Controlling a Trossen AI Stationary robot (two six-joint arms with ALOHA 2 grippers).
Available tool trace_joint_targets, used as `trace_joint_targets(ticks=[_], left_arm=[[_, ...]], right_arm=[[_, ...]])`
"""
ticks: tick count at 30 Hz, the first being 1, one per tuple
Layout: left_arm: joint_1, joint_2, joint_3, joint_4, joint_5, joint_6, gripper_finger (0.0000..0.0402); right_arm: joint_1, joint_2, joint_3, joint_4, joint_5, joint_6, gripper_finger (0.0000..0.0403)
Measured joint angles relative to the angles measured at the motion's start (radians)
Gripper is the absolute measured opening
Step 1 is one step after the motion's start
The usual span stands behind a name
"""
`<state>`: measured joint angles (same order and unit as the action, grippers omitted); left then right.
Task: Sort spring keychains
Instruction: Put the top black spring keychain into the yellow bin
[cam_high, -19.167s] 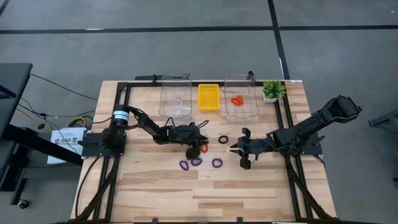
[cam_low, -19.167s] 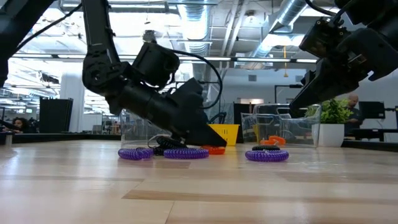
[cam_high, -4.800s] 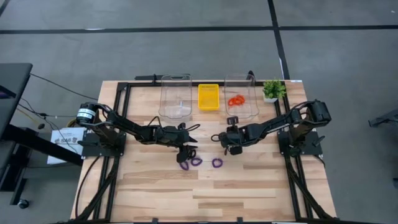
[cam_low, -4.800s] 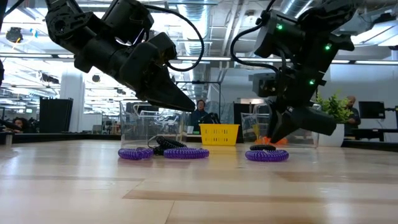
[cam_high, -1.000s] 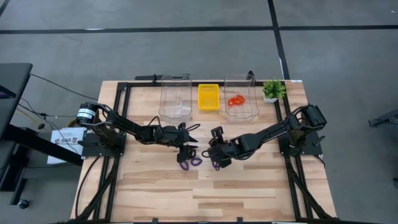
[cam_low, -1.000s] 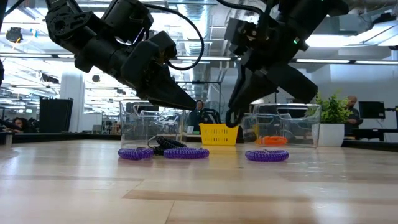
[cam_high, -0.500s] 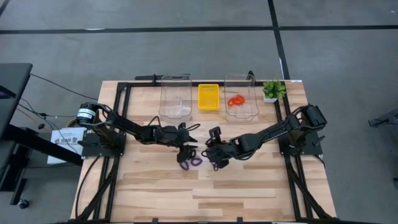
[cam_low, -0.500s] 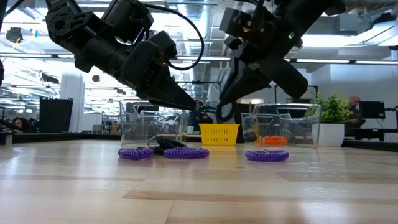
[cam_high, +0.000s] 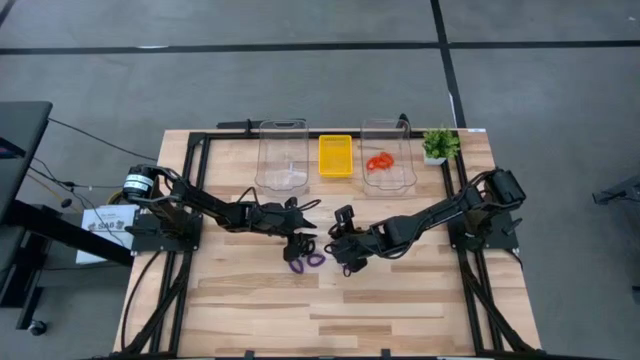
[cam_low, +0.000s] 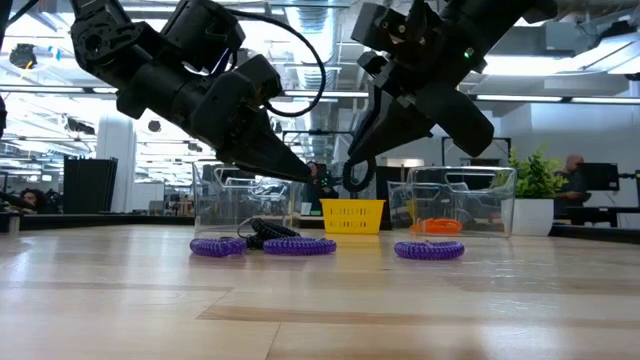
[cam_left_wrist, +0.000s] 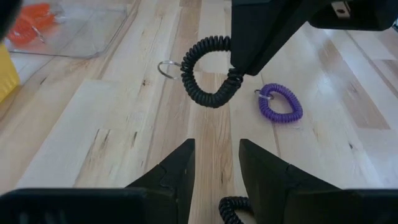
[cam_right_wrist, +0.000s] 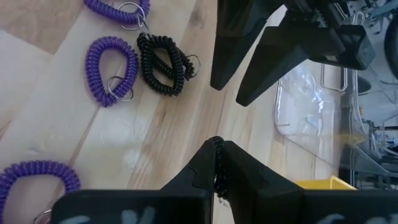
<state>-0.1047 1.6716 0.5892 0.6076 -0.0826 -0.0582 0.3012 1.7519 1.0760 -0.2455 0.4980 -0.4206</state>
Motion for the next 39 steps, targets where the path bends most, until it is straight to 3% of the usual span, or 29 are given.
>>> trace_joint_targets(ticks=[9,17,35,39], left_arm=[[0.0,0.0,0.0,0.001,-0.003,0.0,0.0122],[0.0,0.0,0.0,0.003,-0.003,0.0,0.0122],[0.0,0.0,0.0,0.004,-0.003,0.0,0.0122],[0.0,0.0,0.0,0.004,-0.003,0.0,0.0122]], right_arm=[[-0.016,0.0,0.0,0.0,0.007,-0.04,0.0018],[-0.071,0.0,0.003,-0.002,0.03,-0.18,0.0022],[-0.338,0.0,0.157,-0.069,0.023,-0.295,0.0023],[-0.403,0.0,0.158,-0.069,-0.025,-0.295,0.0024]])
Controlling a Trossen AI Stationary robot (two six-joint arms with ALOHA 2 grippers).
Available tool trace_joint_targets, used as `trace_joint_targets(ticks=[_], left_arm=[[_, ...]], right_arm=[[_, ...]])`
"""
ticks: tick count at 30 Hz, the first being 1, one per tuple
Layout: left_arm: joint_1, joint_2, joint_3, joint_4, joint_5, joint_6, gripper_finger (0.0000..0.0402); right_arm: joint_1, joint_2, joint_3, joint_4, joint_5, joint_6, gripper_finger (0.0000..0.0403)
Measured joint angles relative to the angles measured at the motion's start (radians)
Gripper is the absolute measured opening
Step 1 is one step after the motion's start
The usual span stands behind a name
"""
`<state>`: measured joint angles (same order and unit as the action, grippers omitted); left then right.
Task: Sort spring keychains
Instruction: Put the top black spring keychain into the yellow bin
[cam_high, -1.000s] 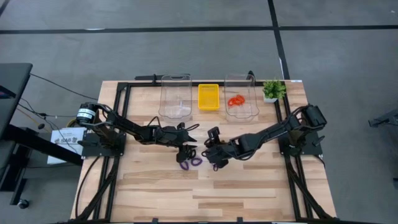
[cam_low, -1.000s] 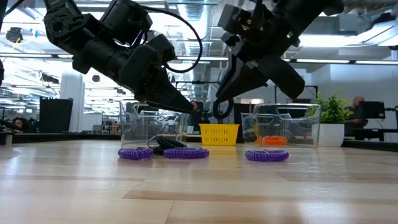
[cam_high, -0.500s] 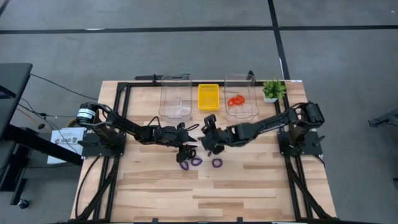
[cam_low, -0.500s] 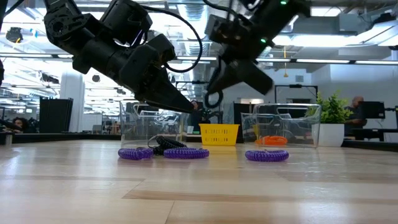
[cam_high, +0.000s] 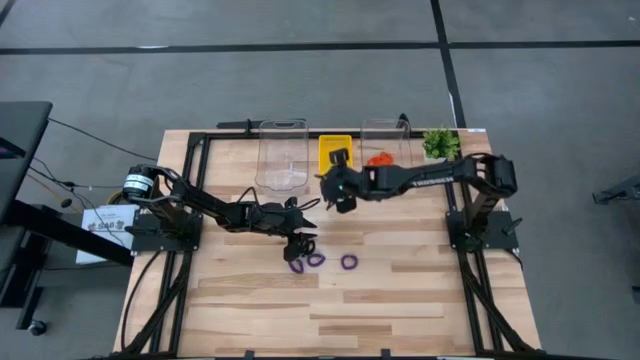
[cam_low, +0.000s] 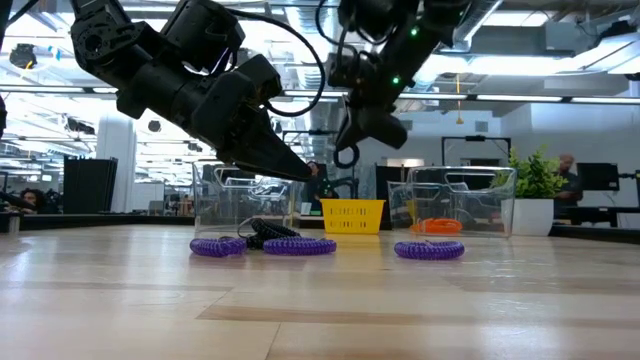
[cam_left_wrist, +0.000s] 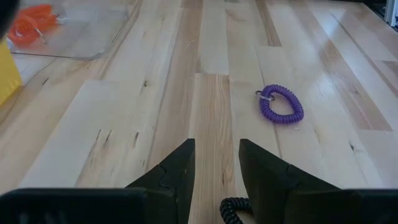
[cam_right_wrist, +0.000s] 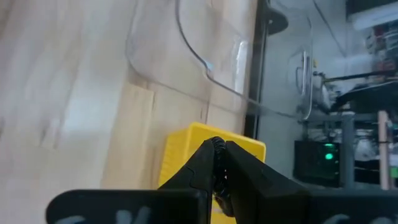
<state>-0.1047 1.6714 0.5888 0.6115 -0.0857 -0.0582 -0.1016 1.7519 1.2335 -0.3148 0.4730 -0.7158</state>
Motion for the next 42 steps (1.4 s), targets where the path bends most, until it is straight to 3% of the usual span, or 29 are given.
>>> trace_joint_targets(ticks=[19,42], left_arm=[[0.0,0.0,0.0,0.0,0.0,0.0,0.0122],[0.0,0.0,0.0,0.003,0.0,0.0,0.0122]], right_arm=[[-0.162,0.0,0.0,0.001,-0.248,-0.002,0.0026],[-0.192,0.0,0.001,0.079,-0.239,0.0,0.0029]])
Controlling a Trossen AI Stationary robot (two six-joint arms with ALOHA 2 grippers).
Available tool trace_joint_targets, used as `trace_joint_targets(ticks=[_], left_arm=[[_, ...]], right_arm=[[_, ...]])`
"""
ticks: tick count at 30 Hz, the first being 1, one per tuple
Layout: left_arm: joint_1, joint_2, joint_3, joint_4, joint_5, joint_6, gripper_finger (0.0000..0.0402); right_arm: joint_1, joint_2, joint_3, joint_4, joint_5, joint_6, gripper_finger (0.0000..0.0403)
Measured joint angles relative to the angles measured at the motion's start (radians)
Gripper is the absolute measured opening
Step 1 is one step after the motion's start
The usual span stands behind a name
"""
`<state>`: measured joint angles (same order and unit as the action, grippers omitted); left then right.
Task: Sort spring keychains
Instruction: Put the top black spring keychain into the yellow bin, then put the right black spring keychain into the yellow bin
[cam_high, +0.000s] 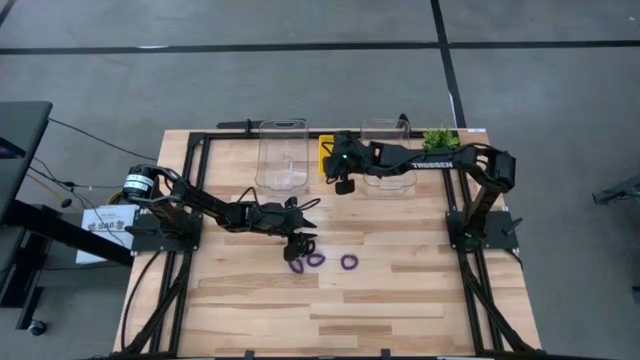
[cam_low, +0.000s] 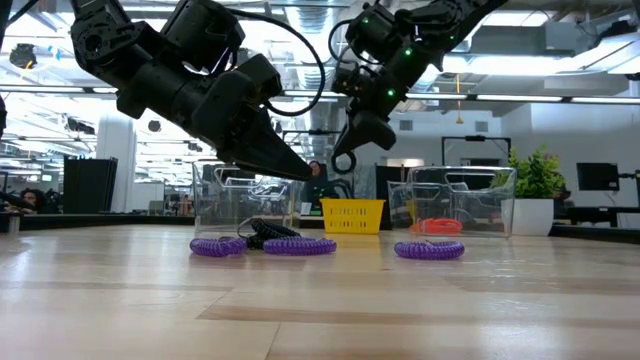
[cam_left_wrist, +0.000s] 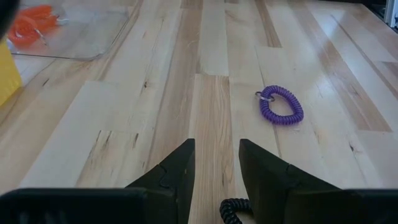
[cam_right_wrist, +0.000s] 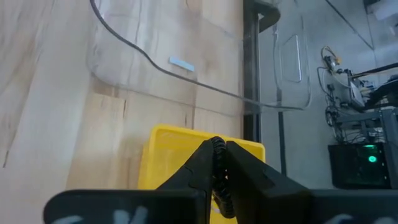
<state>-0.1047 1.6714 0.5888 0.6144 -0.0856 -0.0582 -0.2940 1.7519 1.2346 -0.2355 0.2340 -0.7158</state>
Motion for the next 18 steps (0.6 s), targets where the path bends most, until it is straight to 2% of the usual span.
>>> trace_joint_targets(ticks=[18], left_arm=[[0.0,0.0,0.0,0.0,0.0,0.0,0.0122]], right_arm=[[-0.064,0.003,0.0,0.019,0.0,0.167,0.0073]])
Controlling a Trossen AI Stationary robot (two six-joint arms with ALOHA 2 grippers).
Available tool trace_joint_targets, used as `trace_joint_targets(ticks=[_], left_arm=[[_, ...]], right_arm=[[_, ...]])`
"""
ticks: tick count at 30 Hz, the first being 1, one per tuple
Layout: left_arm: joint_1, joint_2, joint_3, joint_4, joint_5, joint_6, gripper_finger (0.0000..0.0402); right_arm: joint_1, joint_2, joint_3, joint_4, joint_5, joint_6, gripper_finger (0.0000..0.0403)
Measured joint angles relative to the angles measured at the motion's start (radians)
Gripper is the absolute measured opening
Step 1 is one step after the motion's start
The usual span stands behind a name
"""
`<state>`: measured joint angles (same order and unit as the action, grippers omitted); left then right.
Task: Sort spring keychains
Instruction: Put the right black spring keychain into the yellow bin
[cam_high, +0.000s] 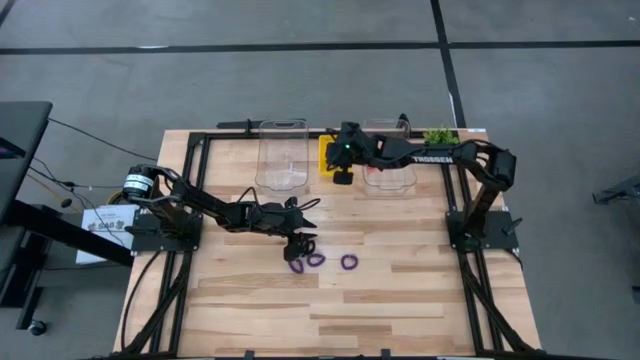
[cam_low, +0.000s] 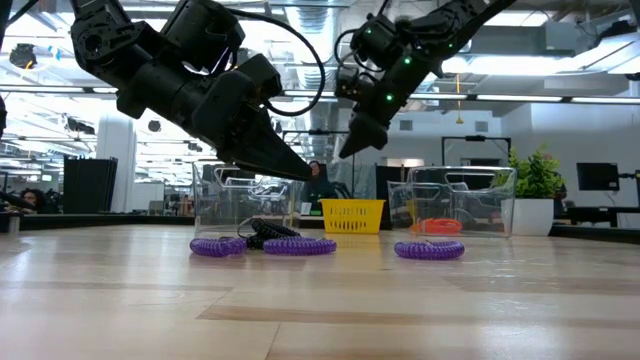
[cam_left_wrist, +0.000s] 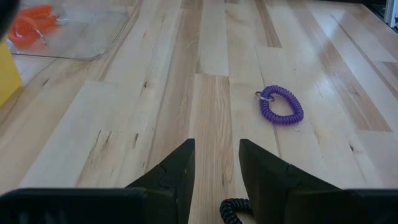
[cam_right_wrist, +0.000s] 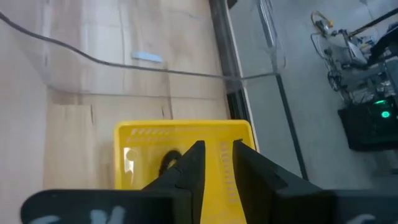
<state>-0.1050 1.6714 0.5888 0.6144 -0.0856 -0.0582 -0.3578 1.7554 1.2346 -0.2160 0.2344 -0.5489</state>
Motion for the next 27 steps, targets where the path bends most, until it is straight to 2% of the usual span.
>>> trace_joint_targets(ticks=[6,12,17,22,27], left_arm=[[0.0,0.0,0.0,0.0,0.0,0.0,0.0122],[0.0,0.0,0.0,0.0,0.0,-0.002,0.0122],[0.0,0.0,-0.011,0.0,0.032,-0.003,0.0122],[0.0,0.0,-0.047,-0.001,0.047,-0.003,0.0122],[-0.001,0.0,-0.068,-0.005,0.183,-0.002,0.0122]], right_arm=[[0.028,-0.005,0.0,0.037,0.012,0.053,0.0074],[0.119,-0.067,0.0,0.021,0.135,0.053,0.0075],[0.23,-0.147,0.0,-0.115,0.174,0.071,0.0075],[0.338,-0.194,0.0,-0.305,0.173,0.222,0.0075],[0.425,-0.188,-0.012,-0.474,0.158,0.417,0.0075]])
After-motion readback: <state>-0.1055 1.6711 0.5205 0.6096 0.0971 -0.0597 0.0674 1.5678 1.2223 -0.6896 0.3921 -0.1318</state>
